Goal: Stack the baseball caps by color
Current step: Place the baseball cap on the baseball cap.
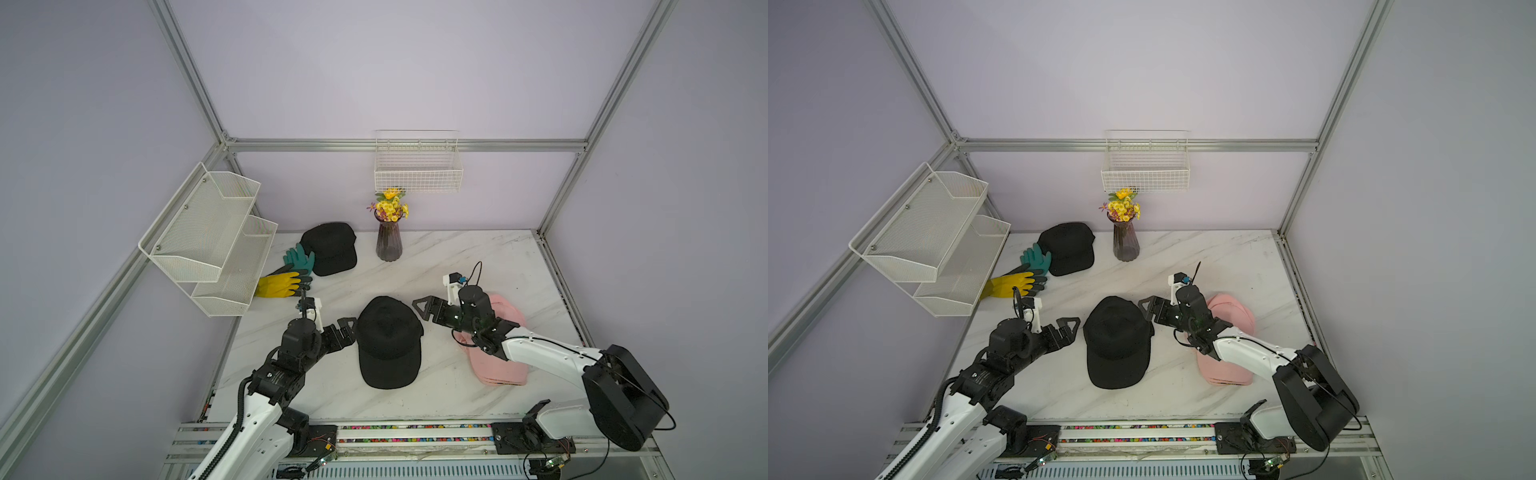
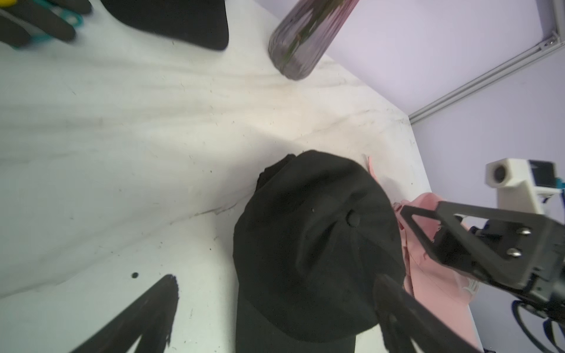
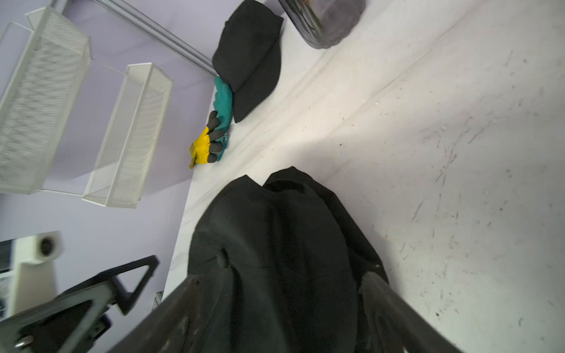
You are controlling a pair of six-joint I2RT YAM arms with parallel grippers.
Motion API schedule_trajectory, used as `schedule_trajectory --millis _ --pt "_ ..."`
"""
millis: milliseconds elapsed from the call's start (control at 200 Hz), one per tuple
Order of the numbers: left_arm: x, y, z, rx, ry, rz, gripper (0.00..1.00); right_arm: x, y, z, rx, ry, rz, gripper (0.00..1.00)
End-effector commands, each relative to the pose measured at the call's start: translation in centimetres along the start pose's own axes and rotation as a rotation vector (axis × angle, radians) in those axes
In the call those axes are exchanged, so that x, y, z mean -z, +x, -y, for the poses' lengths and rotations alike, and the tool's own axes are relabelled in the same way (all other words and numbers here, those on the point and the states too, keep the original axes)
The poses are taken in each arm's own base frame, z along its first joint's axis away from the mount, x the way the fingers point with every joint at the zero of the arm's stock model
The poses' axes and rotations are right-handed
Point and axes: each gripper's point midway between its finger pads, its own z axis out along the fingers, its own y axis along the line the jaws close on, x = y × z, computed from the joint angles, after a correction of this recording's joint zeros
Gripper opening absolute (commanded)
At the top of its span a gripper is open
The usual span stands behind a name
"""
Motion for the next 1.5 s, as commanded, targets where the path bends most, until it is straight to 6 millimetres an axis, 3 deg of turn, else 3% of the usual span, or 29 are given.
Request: schedule_trajectory --millis 0,80,385,795,1060,1220,1495 --pt "-0.6 -1.3 5.1 0.032 0.264 0.008 1.0 0.3 2.3 -0.1 0.026 -0.026 -0.101 0.83" --pt "-1.3 -1.5 6.0 0.032 0.319 0.006 0.98 0.0 3.3 -0.4 0.022 -0.051 -0.137 0.81" --pt "-5.6 0.3 2.3 0.024 0.155 -0.106 0.67 -1.9 4.0 -0.4 0.013 -0.045 -0.187 0.61" --pt "-5.3 -0.5 4.2 0.012 0.27 -0.059 0.0 -2.6 5.3 -0.3 -0.001 -0.028 -0.249 0.27" --pt "-3.3 -1.6 6.0 0.024 0.327 -0.035 0.0 -1.7 4.5 -1.5 -0.033 -0.041 -0.231 0.05" --pt "-2.0 -2.4 7.0 0.043 0.32 -0.051 0.0 -0.3 3.4 -2.9 -0.055 -0.048 -0.207 0.01" --pt "-1.6 -3.4 8.7 0.102 0.325 -0.114 0.0 1.2 1.4 -4.6 -0.078 -0.006 -0.194 0.0"
